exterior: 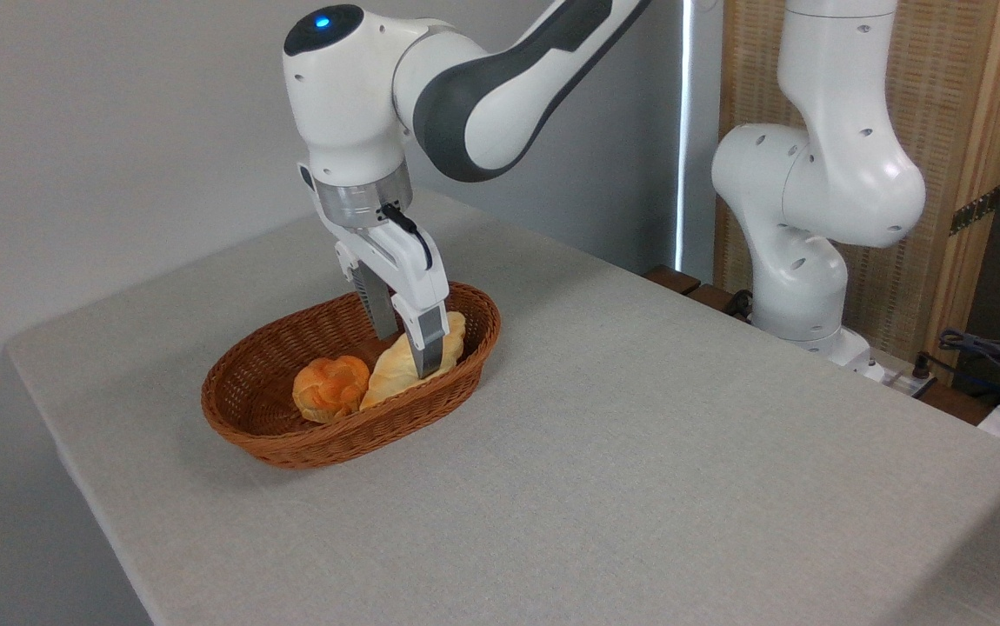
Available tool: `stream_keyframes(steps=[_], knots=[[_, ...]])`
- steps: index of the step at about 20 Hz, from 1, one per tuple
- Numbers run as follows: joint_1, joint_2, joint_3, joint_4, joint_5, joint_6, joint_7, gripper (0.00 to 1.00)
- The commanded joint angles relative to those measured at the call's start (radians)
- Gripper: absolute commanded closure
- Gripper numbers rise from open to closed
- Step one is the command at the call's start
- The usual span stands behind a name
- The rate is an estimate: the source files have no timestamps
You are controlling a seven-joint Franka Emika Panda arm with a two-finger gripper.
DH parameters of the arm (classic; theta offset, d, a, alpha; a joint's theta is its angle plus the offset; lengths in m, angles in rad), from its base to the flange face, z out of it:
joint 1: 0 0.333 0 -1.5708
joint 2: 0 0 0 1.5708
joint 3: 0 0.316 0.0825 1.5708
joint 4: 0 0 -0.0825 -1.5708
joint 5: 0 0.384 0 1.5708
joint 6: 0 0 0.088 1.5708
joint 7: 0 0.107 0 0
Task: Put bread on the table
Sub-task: 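Lower the gripper onto the long pale bread and close on it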
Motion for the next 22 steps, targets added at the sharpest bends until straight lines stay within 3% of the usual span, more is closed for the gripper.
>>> stream_keyframes(steps=[1,7,10,11,14,18,22], knots=[[0.002,-0.019,-0.014,-0.024,0.049,0.020,0.019,0.00],[0.002,-0.017,-0.013,-0.028,0.052,0.007,0.054,0.00],[0.002,-0.019,-0.016,-0.038,0.097,-0.021,0.063,0.00],[0.002,-0.019,-0.016,-0.038,0.098,-0.021,0.063,0.07],[0.002,-0.019,-0.016,-0.038,0.098,-0.021,0.063,0.38],[0.002,-0.019,-0.016,-0.038,0.097,-0.021,0.068,0.46],[0.002,-0.017,-0.016,-0.038,0.097,-0.020,0.068,0.48]])
